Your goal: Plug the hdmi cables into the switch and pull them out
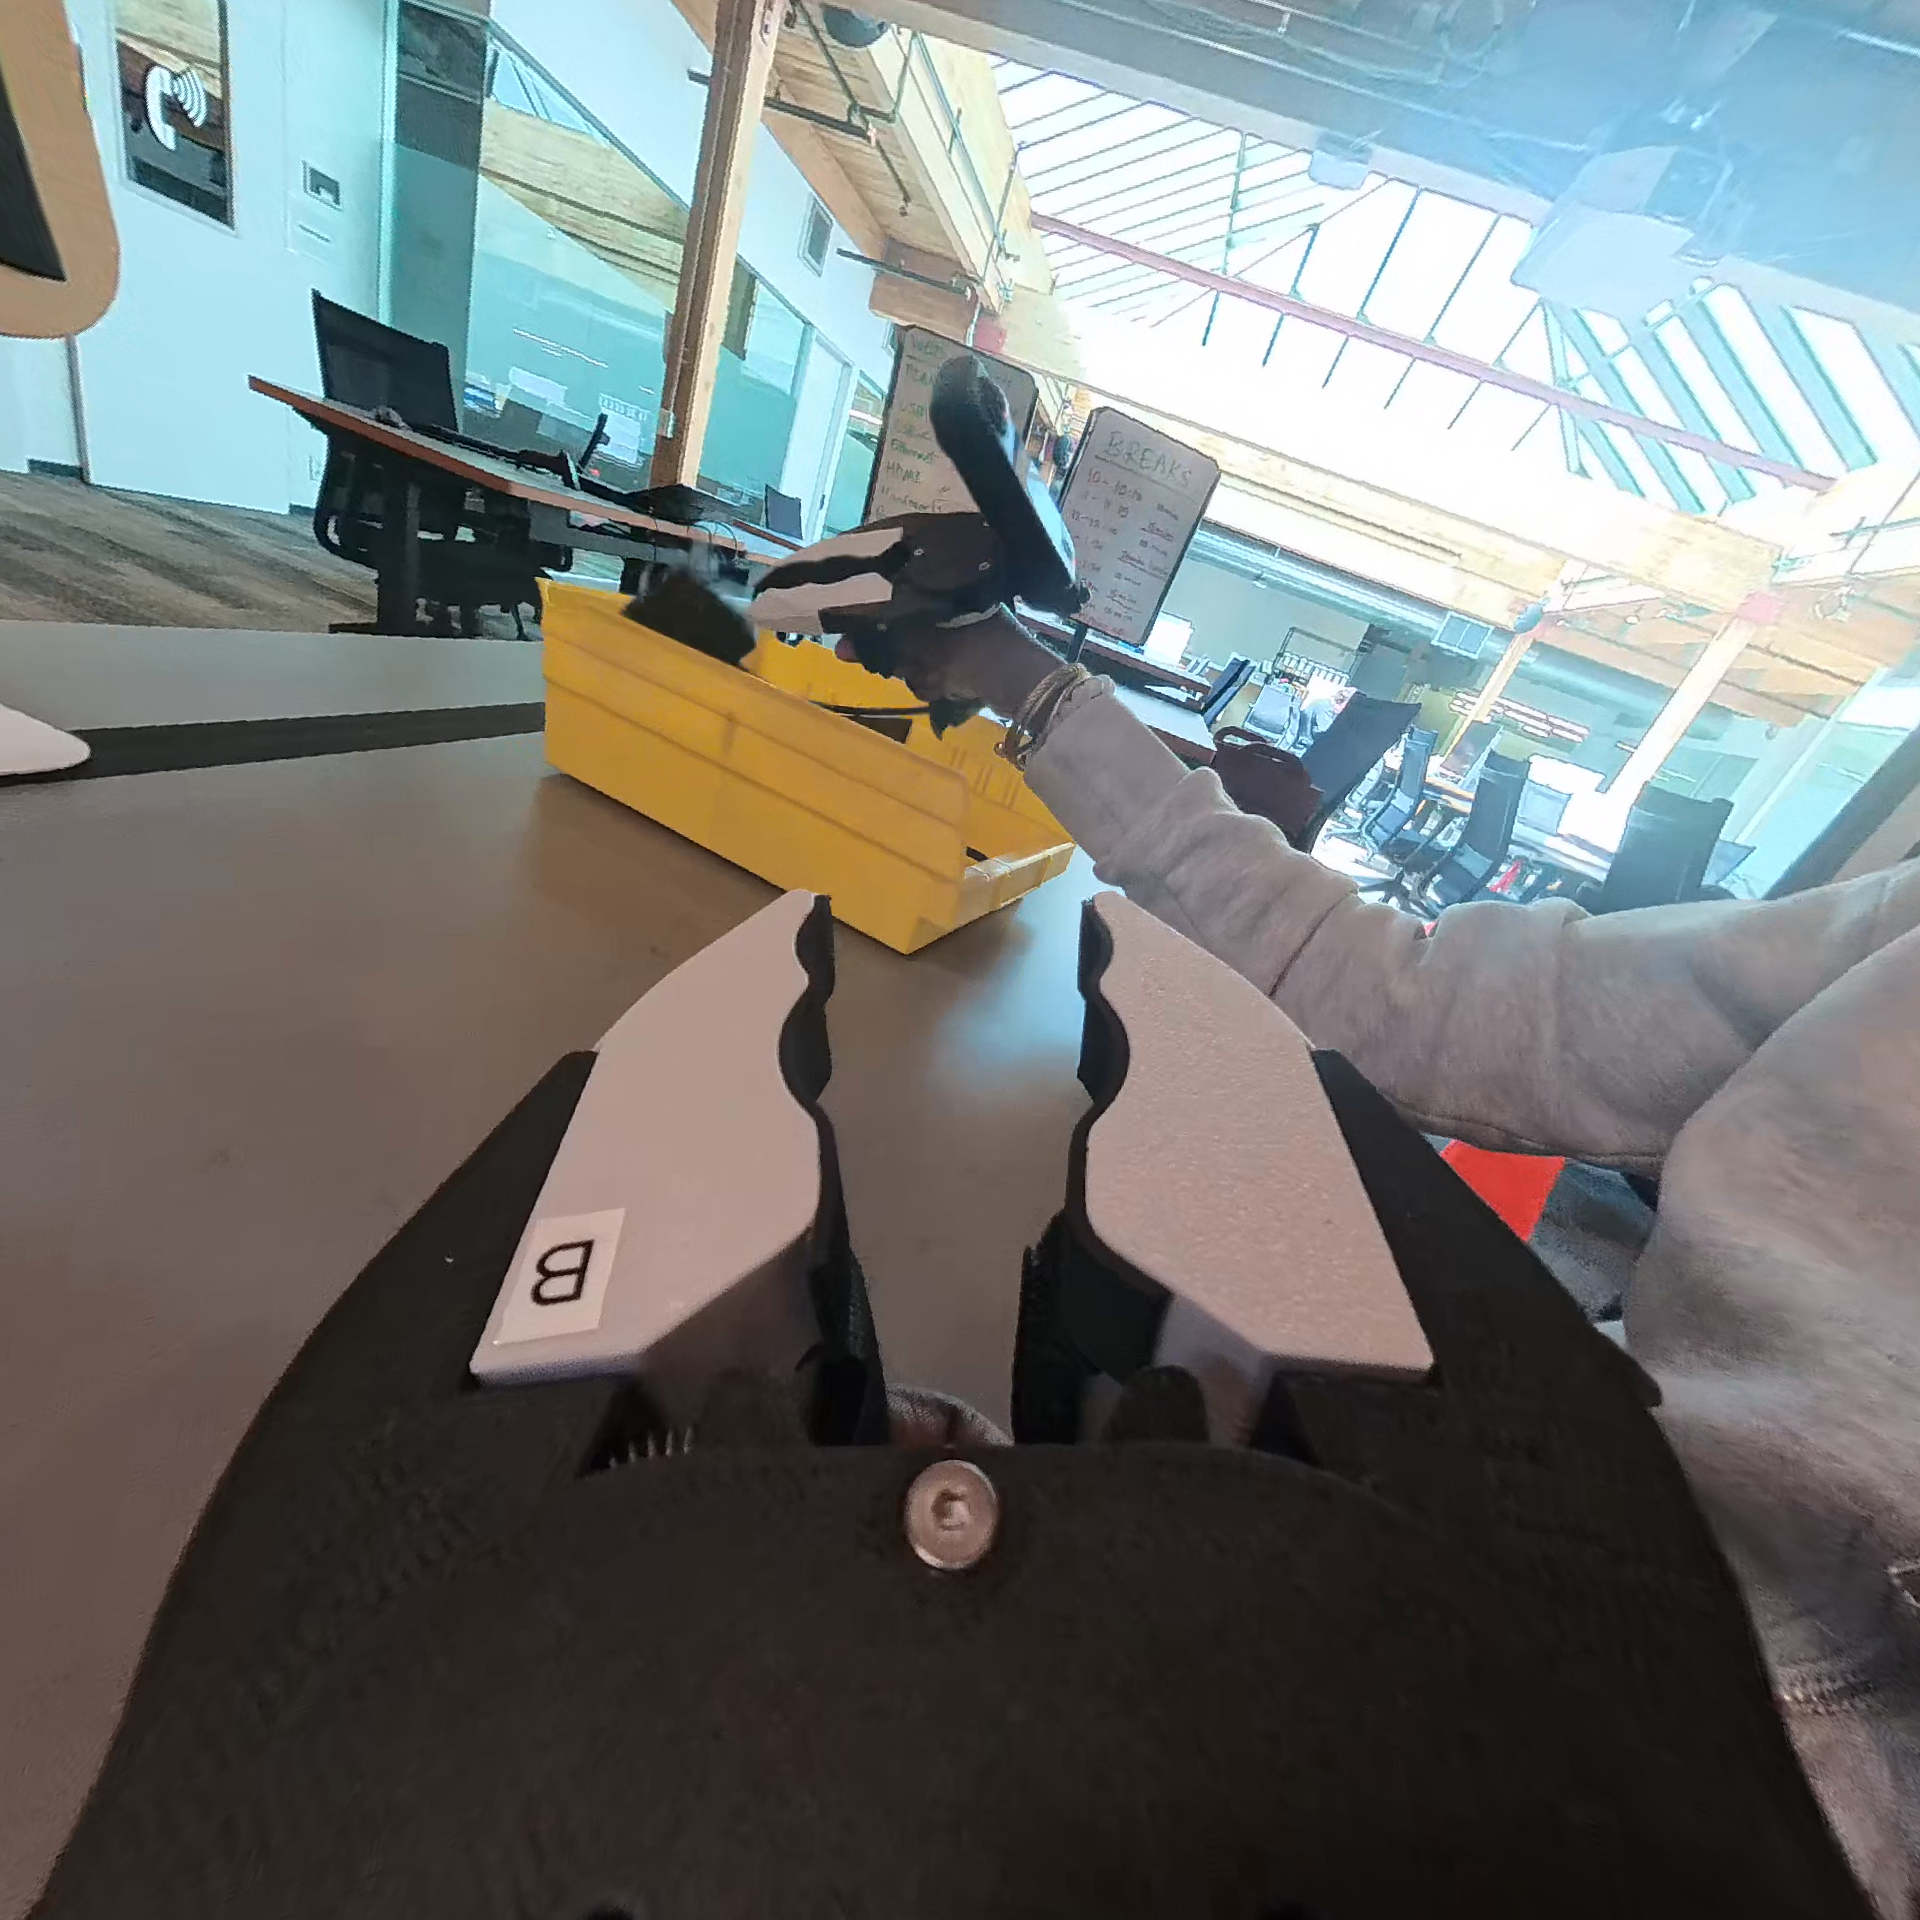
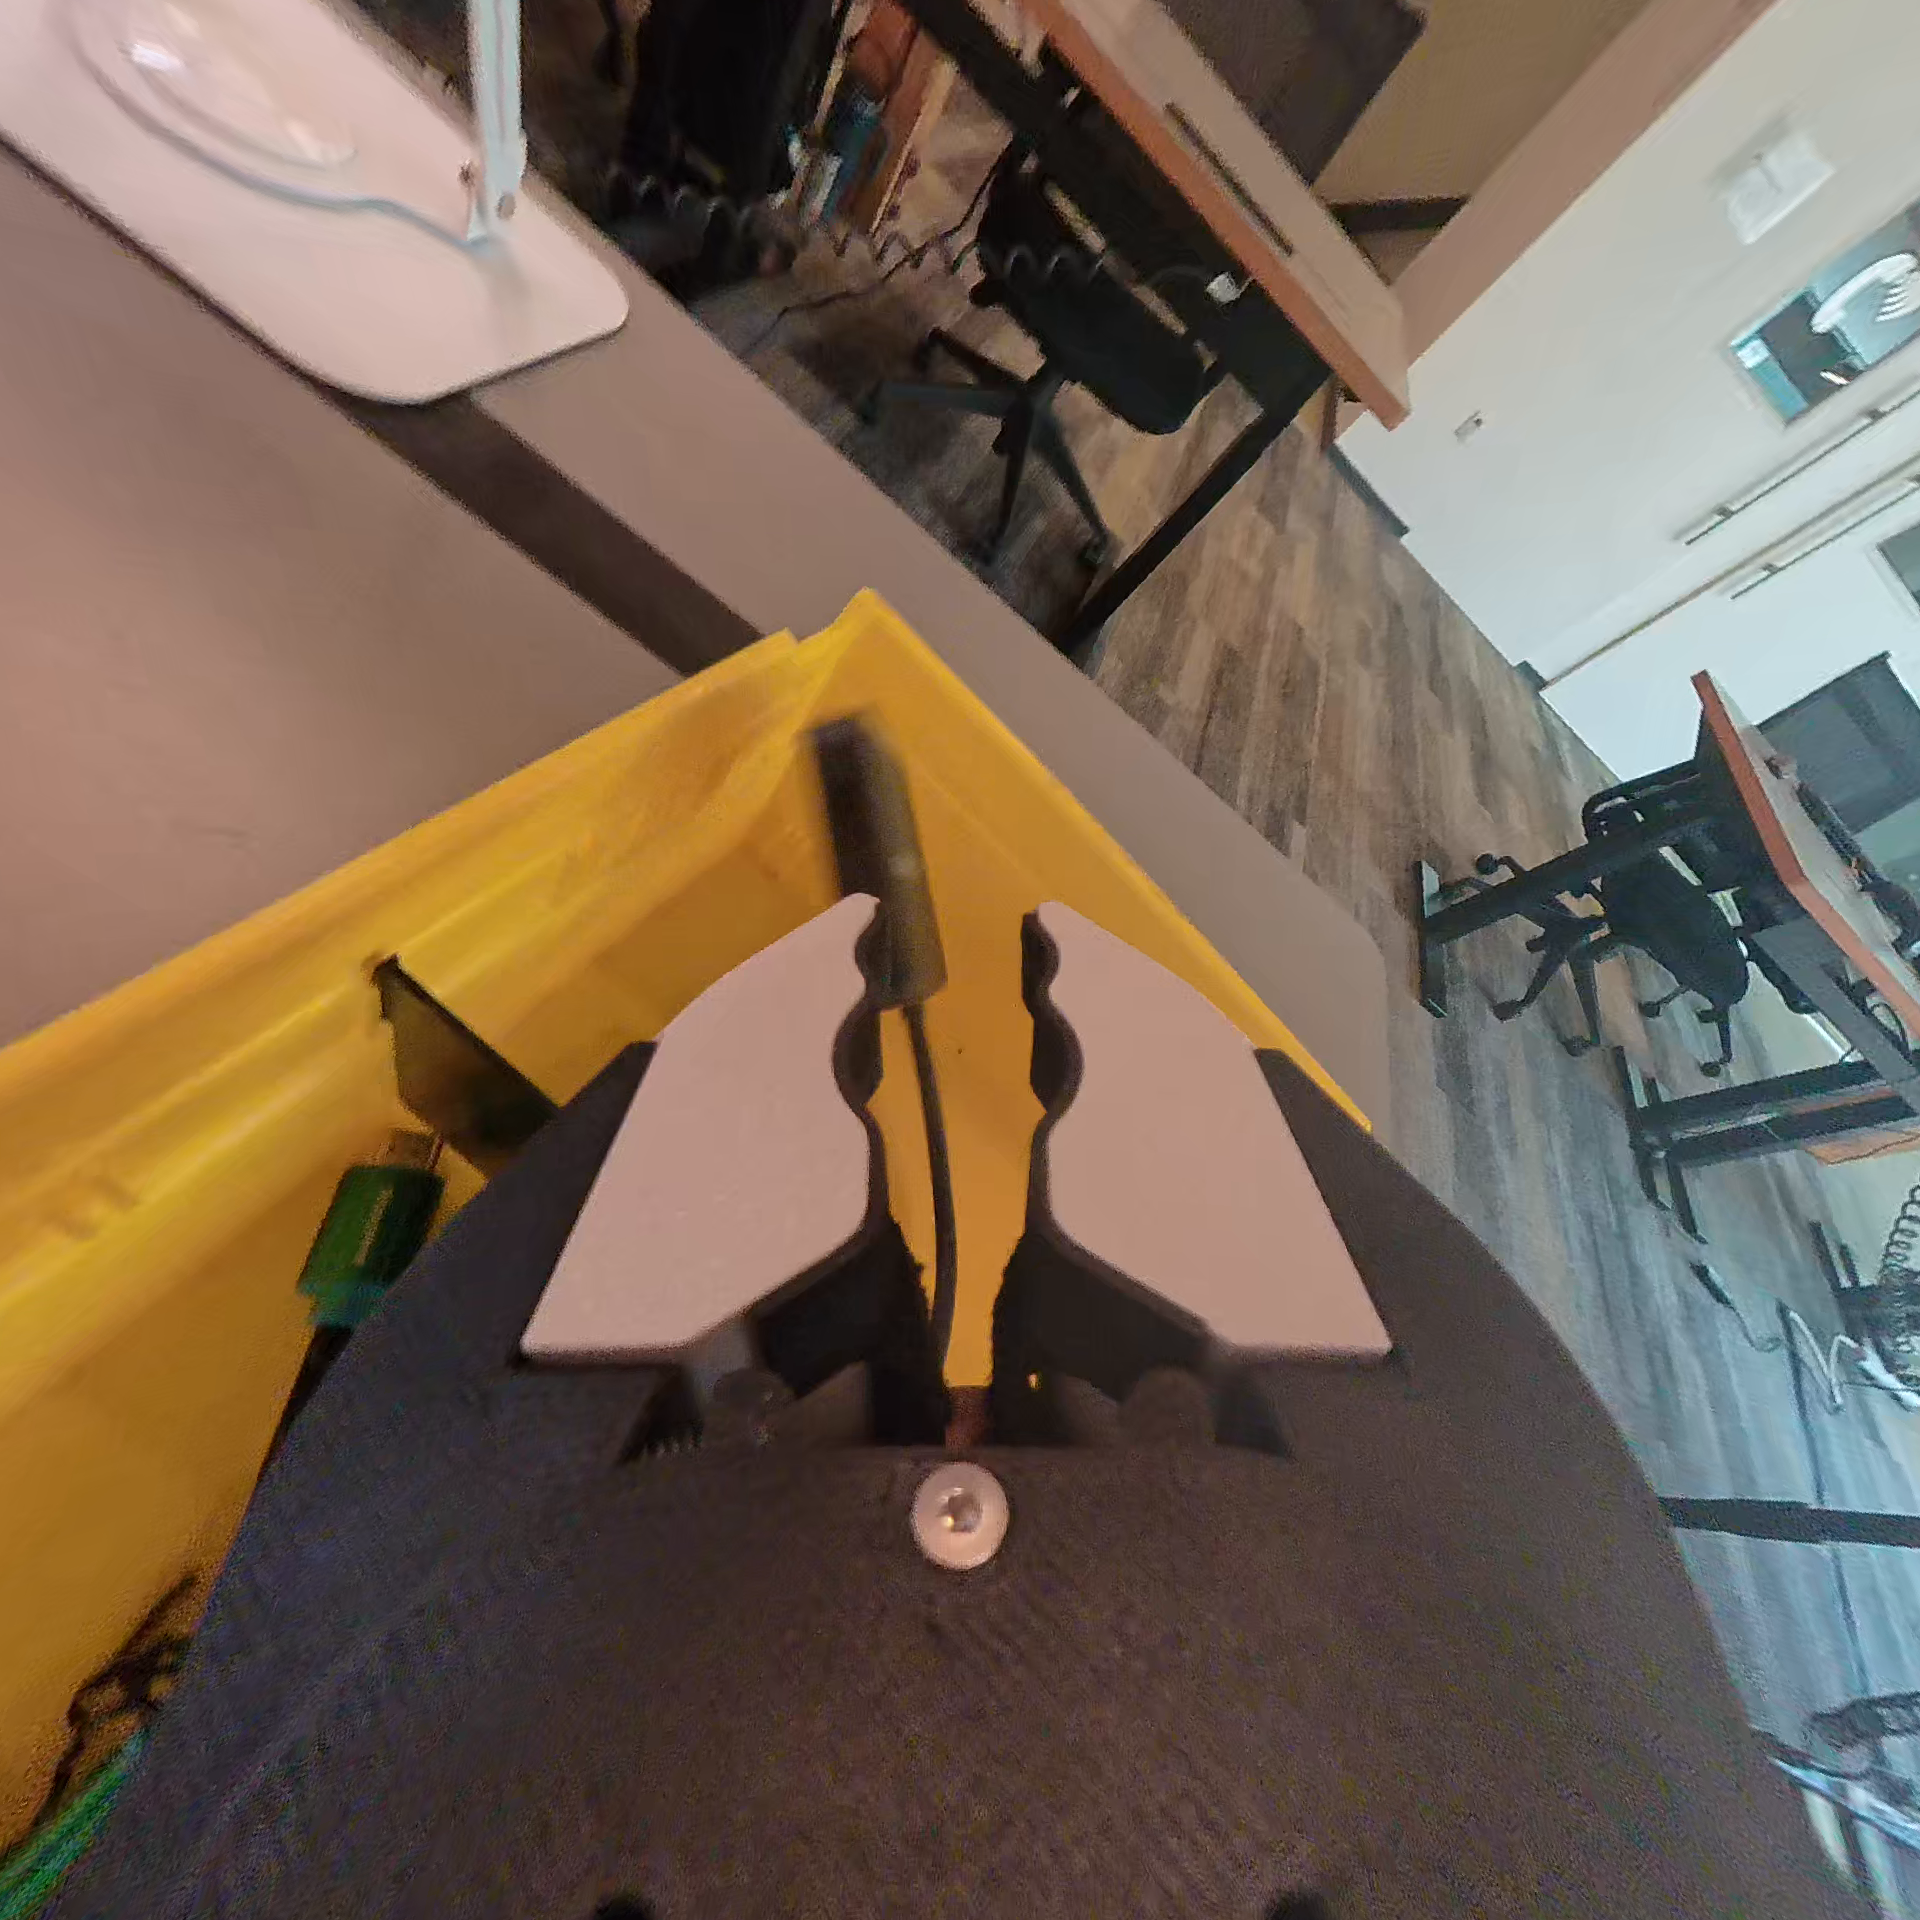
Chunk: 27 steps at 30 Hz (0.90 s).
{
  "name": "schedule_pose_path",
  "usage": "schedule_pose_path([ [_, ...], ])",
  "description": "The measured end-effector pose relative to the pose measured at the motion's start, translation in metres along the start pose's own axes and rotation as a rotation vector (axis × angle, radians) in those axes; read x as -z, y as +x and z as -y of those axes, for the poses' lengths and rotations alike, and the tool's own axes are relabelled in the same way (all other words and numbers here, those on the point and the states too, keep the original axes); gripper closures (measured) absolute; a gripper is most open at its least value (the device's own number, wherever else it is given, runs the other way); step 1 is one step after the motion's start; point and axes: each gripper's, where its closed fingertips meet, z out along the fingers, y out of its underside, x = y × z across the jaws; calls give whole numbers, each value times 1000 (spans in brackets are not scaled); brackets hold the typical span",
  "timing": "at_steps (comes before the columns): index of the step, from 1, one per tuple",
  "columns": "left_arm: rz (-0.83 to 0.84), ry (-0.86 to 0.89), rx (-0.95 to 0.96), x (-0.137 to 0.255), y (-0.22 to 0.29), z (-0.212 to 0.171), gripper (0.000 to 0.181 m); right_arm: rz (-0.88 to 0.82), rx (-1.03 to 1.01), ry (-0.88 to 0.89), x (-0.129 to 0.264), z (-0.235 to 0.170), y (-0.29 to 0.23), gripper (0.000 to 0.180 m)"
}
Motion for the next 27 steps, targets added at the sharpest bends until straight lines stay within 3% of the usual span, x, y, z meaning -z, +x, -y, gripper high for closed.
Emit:
schedule_pose_path([
  [6, 94, -12, -51, 0, -18, -1, 137, -65, -141, 195, 26, 31, 23, 139],
  [9, 230, -32, -116, -15, -42, 9, 137, -18, -268, 426, 59, 79, 22, 136],
  [14, 257, 27, -190, -71, -56, 44, 137, 134, -379, 827, 118, 161, -2, 136],
  [16, 322, 29, -236, -79, -74, 38, 137, 196, -377, 869, 127, 174, -15, 136],
  [20, 390, -152, -354, -62, -94, -2, 137, 249, -356, 885, 130, 185, -32, 136],
  [23, 455, -176, -401, -50, -102, 7, 138, 279, -344, 876, 126, 187, -43, 137],
  [27, 490, -142, -301, -36, -109, 10, 140, 336, -360, 901, 130, 191, -59, 138],
])
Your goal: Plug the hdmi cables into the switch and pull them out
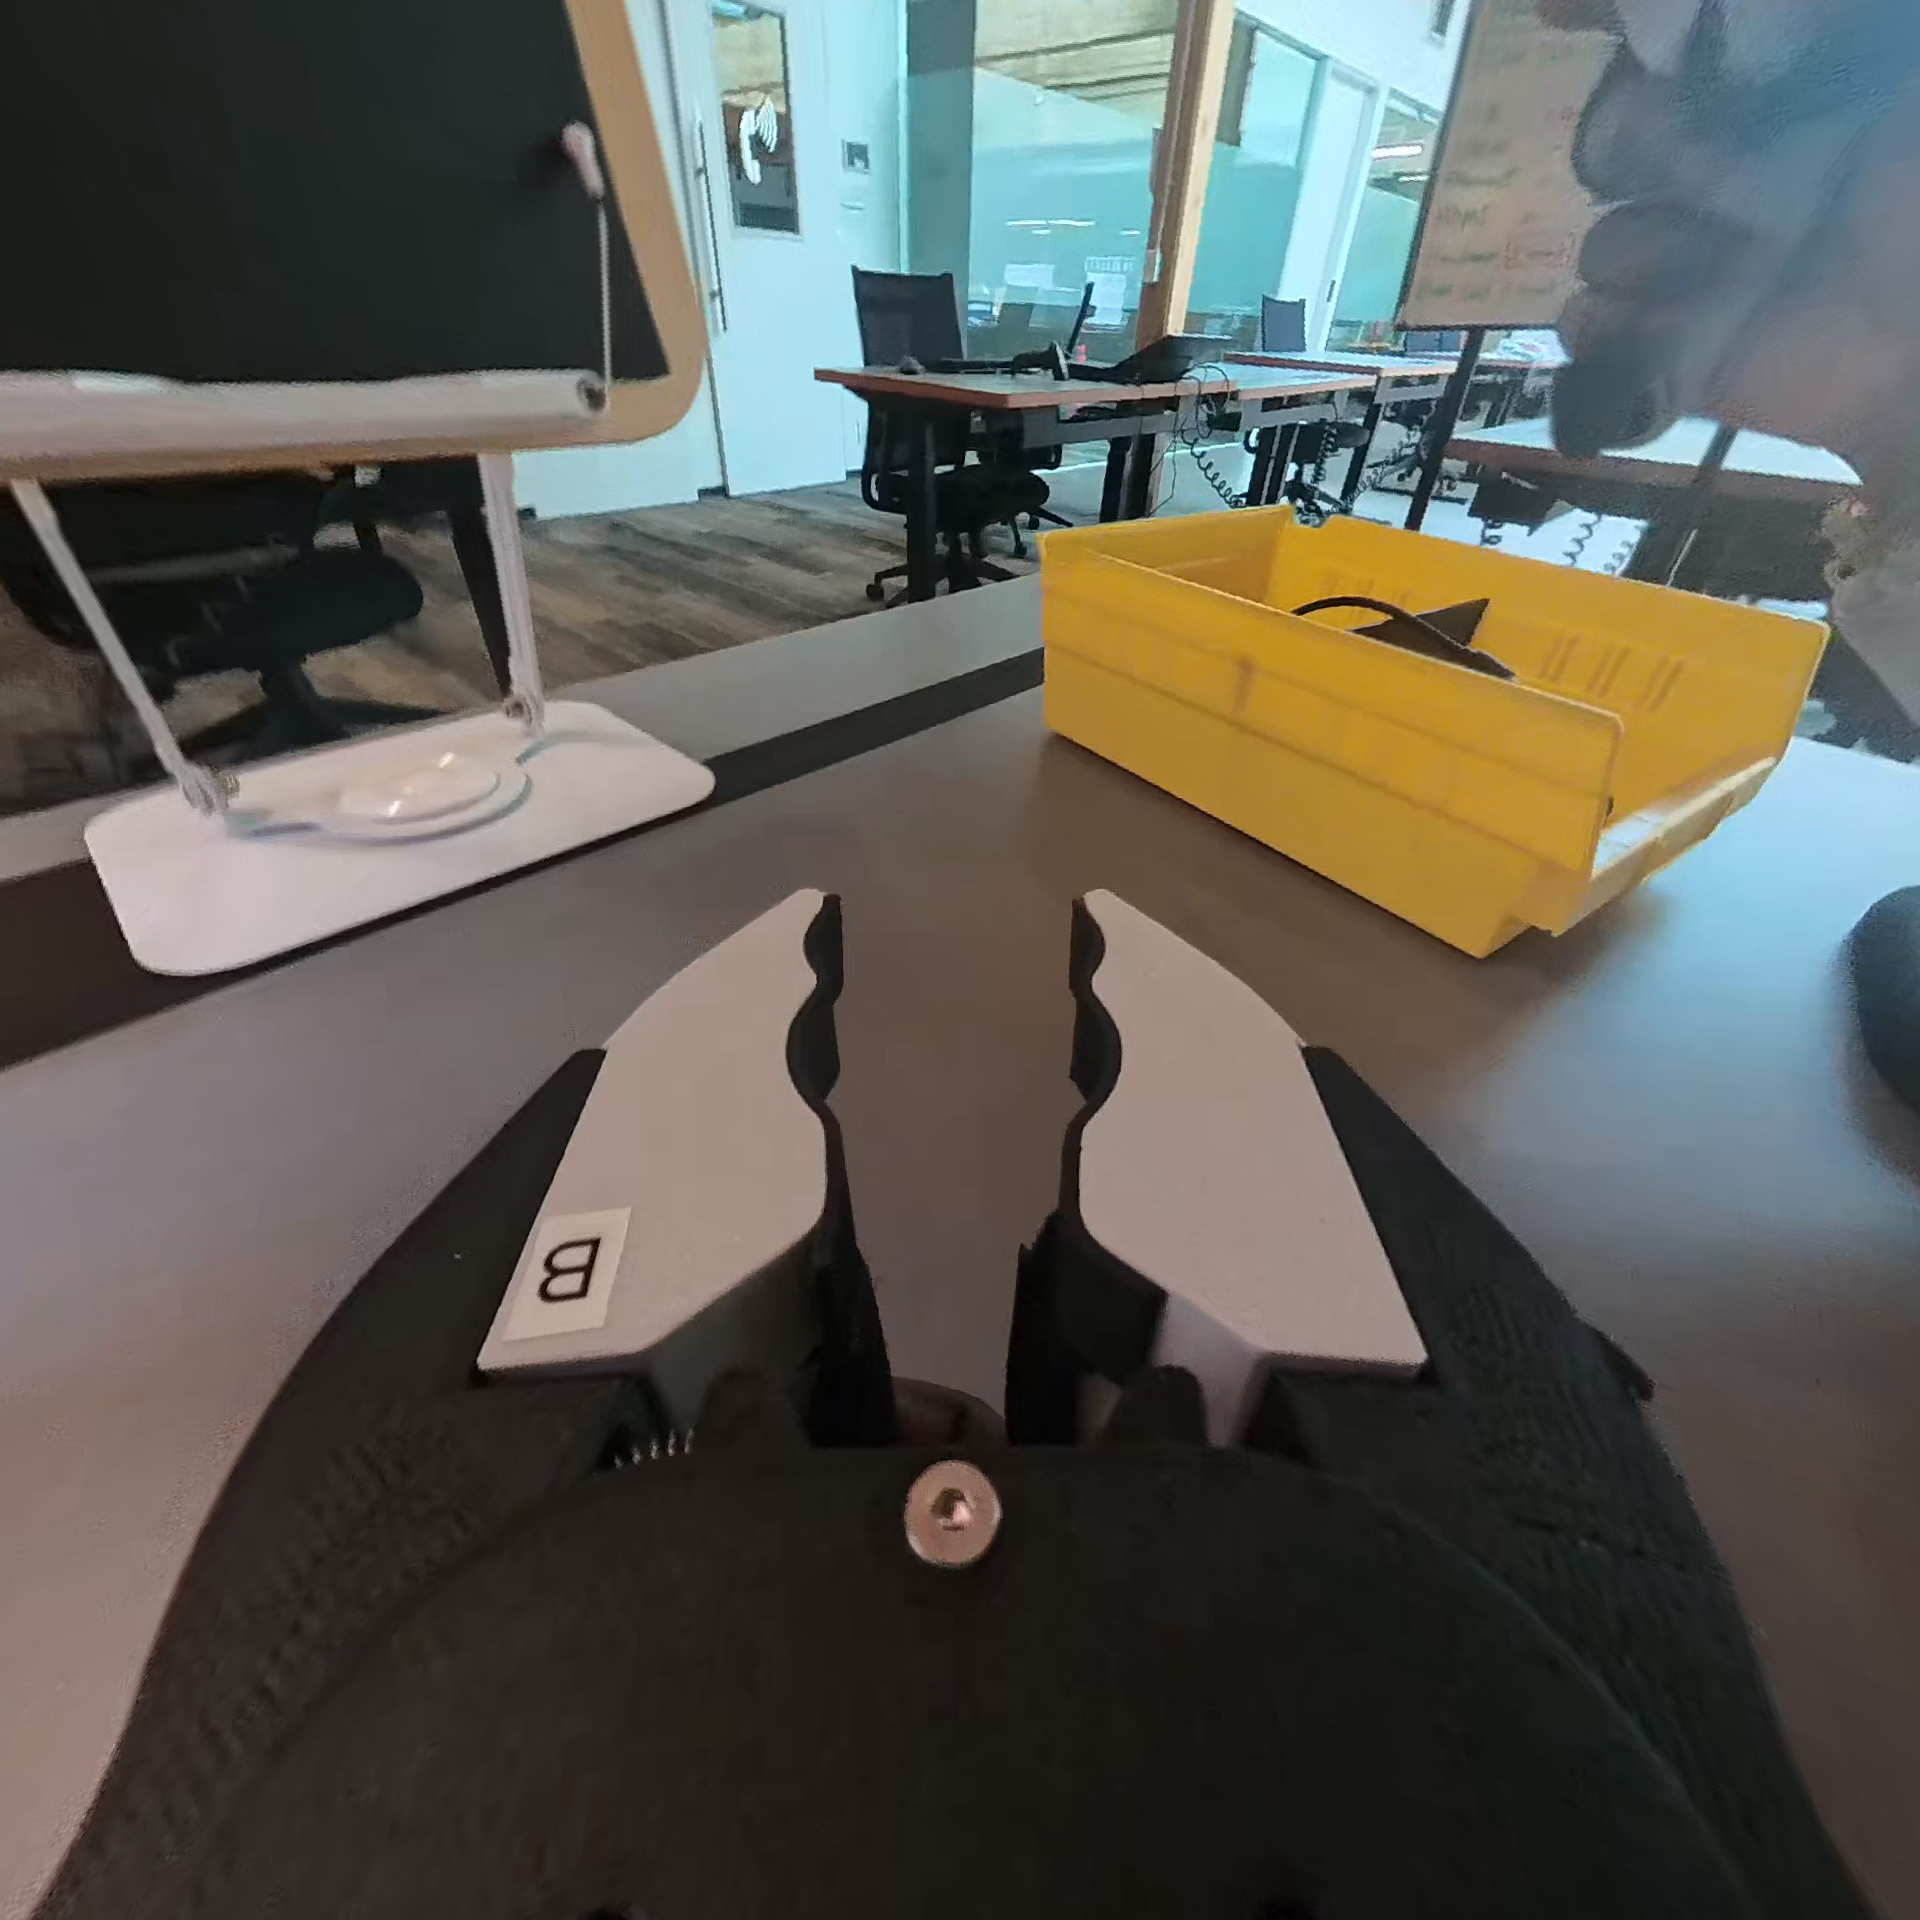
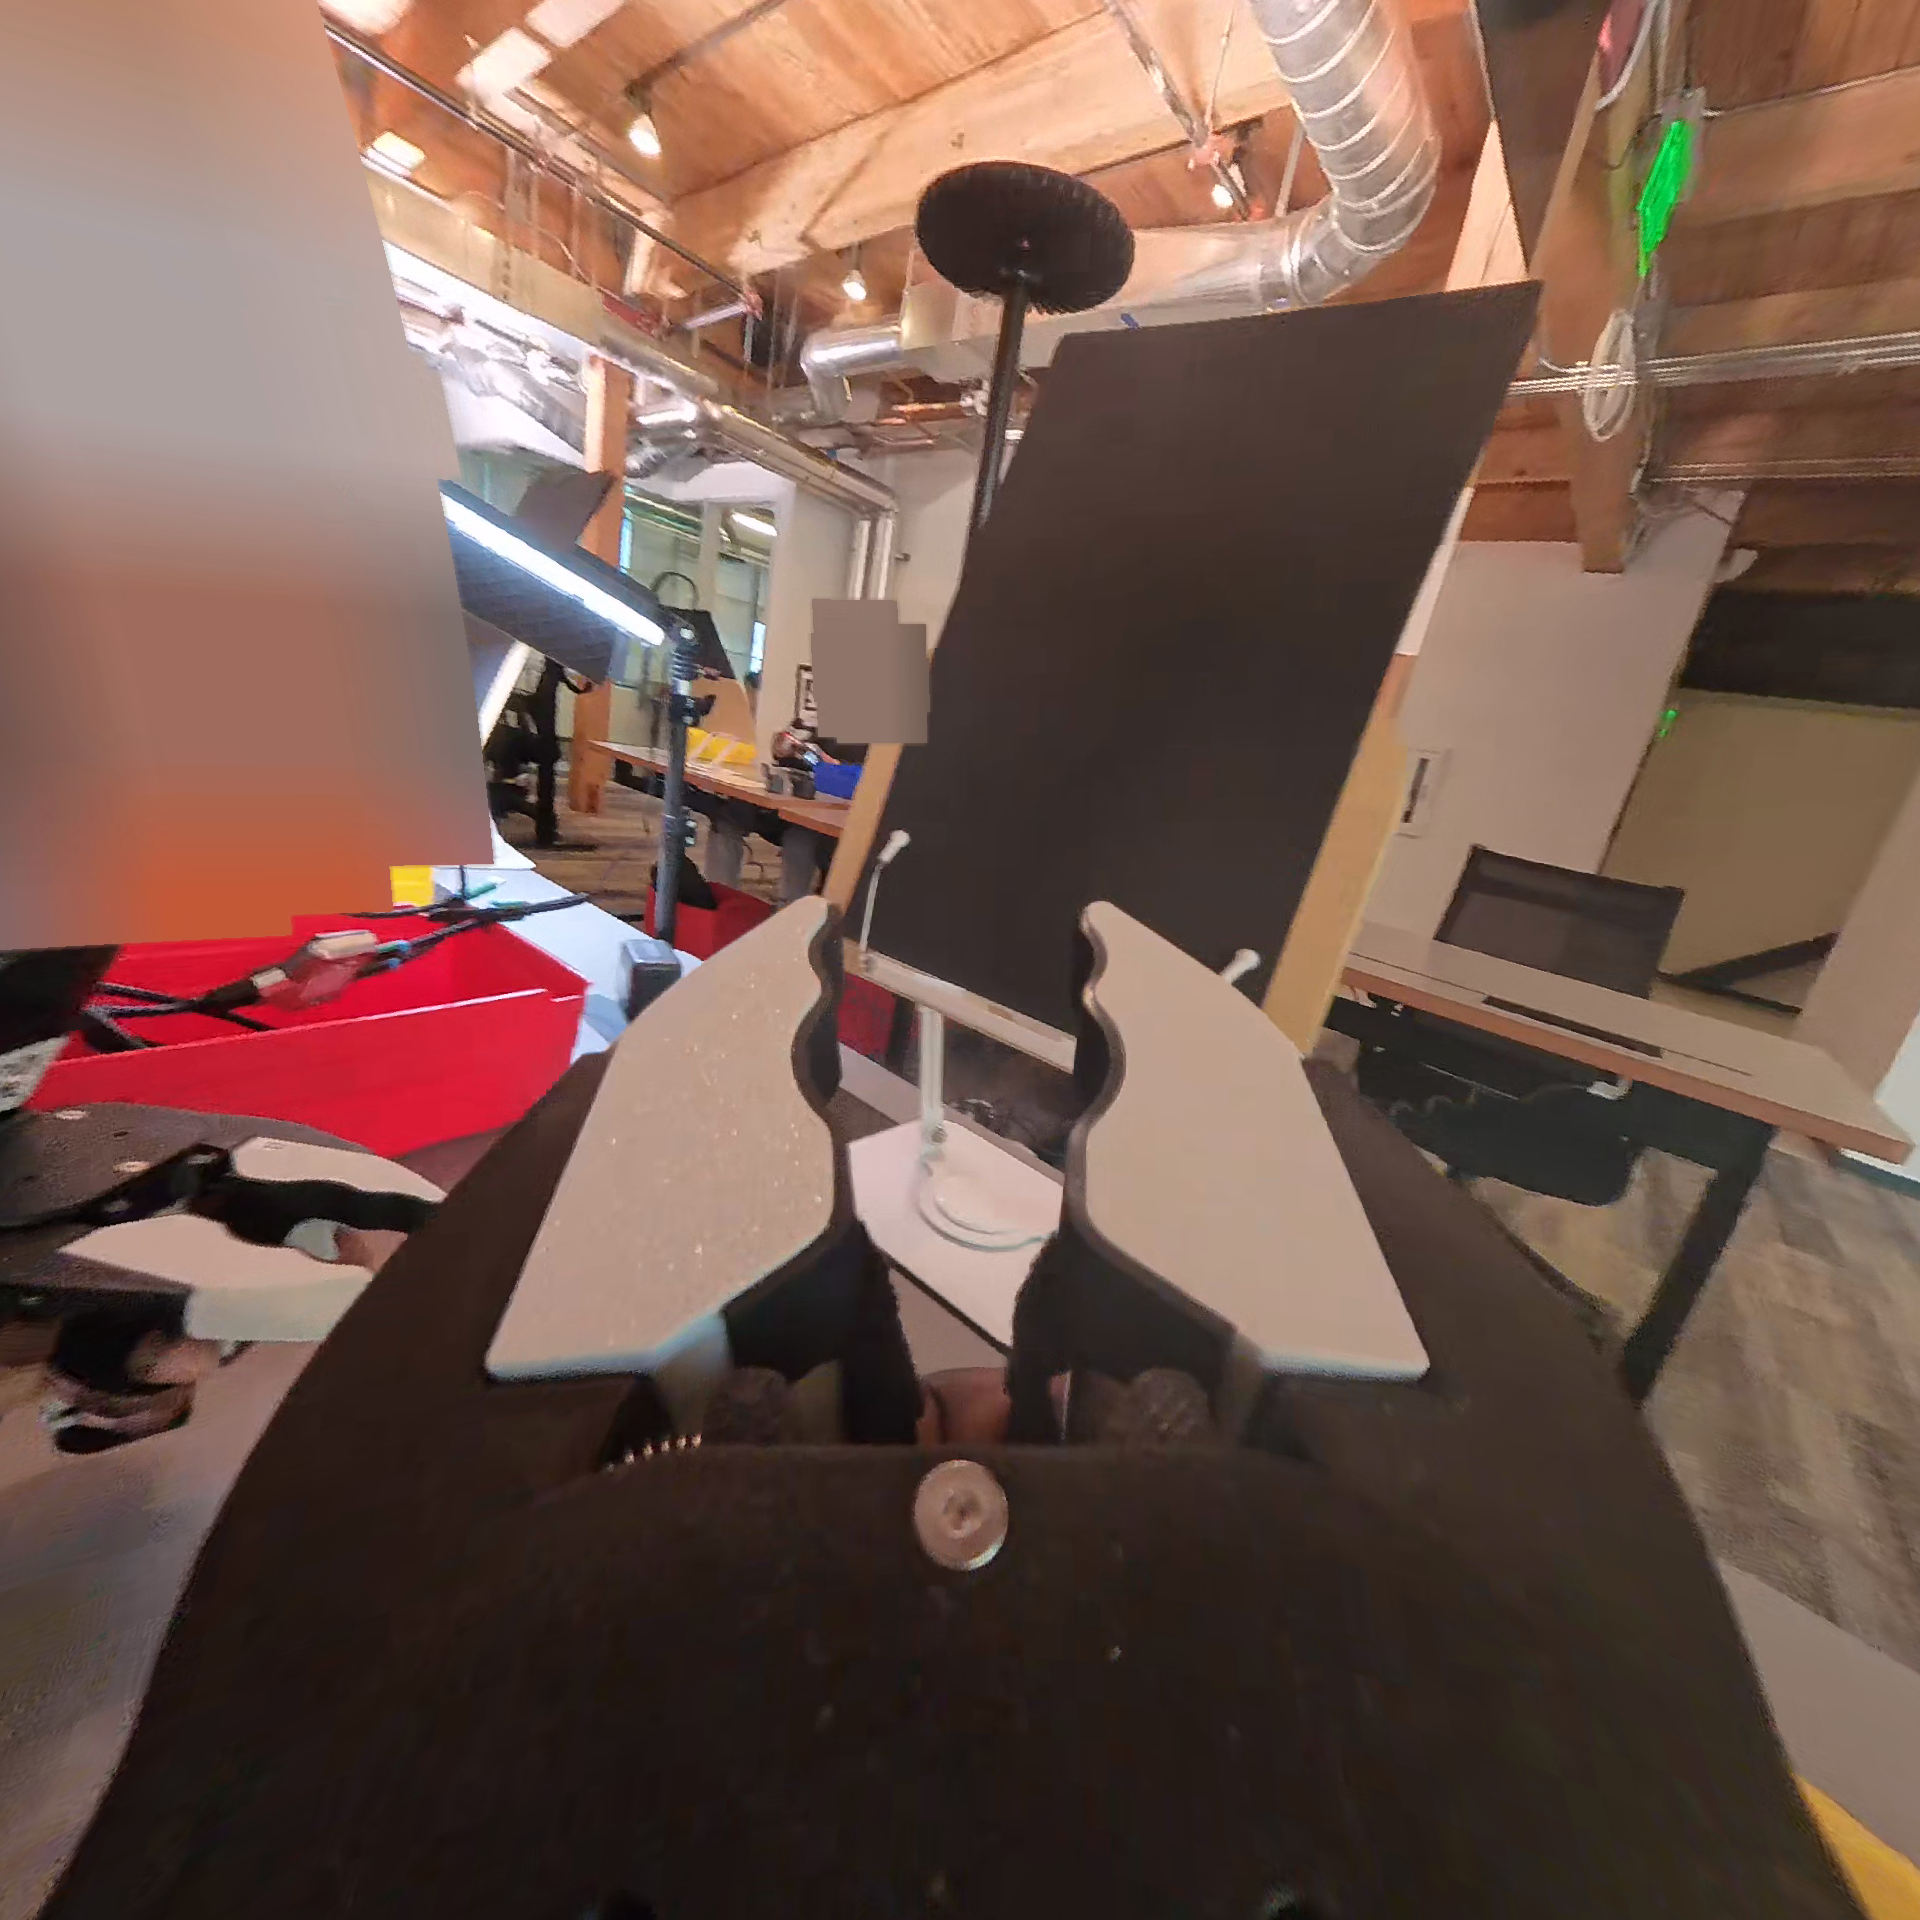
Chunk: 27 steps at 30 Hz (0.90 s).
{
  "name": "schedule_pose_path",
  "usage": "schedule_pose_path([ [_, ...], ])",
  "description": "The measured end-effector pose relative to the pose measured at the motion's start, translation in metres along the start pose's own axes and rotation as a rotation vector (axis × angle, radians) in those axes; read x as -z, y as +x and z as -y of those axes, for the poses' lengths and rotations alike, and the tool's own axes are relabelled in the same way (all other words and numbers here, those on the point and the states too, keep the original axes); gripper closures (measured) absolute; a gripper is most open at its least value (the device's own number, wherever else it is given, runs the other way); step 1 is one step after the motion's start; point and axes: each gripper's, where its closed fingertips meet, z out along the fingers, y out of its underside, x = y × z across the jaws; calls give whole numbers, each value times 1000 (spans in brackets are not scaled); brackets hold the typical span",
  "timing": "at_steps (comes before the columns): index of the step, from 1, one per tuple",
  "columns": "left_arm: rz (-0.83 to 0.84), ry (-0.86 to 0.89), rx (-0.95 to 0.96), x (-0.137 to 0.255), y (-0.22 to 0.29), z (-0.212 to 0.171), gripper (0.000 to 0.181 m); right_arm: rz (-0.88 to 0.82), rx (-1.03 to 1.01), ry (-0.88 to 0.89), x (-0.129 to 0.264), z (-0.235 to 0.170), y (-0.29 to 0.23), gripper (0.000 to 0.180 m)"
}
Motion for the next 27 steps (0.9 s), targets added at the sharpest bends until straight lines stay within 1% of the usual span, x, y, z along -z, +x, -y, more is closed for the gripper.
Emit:
schedule_pose_path([
  [2, 12, -20, 26, -1, -6, -8, 143, 43, 1, -1, -4, -2, -12, 138],
  [5, 14, -95, 41, -4, -11, -21, 143, 76, 31, -31, -8, 0, -24, 136],
  [7, 32, -80, 40, -2, -14, -19, 143, 106, 22, -39, -10, 1, -33, 133],
  [9, 41, -73, 32, -2, -15, -17, 143, 135, 35, -89, -10, -1, -39, 127],
  [13, 23, -27, 53, -3, -8, -7, 140, 128, 5, -101, -2, 22, -42, 125],
  [16, -6, 20, 62, -1, 1, 2, 138, 173, -28, -105, 6, 38, -56, 124],
  [19, 1, 44, 49, -2, 3, 1, 138, 167, -29, -73, 14, 54, -67, 127],
  [21, 3, 41, 59, -4, 2, -4, 138, 178, -31, -87, 23, 59, -75, 126],
  [22, 3, 44, 60, -5, 1, -6, 138, 178, -26, -104, 30, 57, -79, 125],
  [23, 12, 47, 55, -5, -2, -7, 138, 165, 6, -101, 35, 58, -78, 129],
  [25, 41, 55, 60, -4, -9, -8, 138, 80, 70, -92, 39, 65, -63, 129],
  [26, 43, 66, 69, -3, -11, -6, 138, 22, 56, -77, 41, 68, -51, 129],
  [27, 43, 81, 76, -1, -12, -3, 138, 11, 20, -50, 43, 72, -47, 129],
])
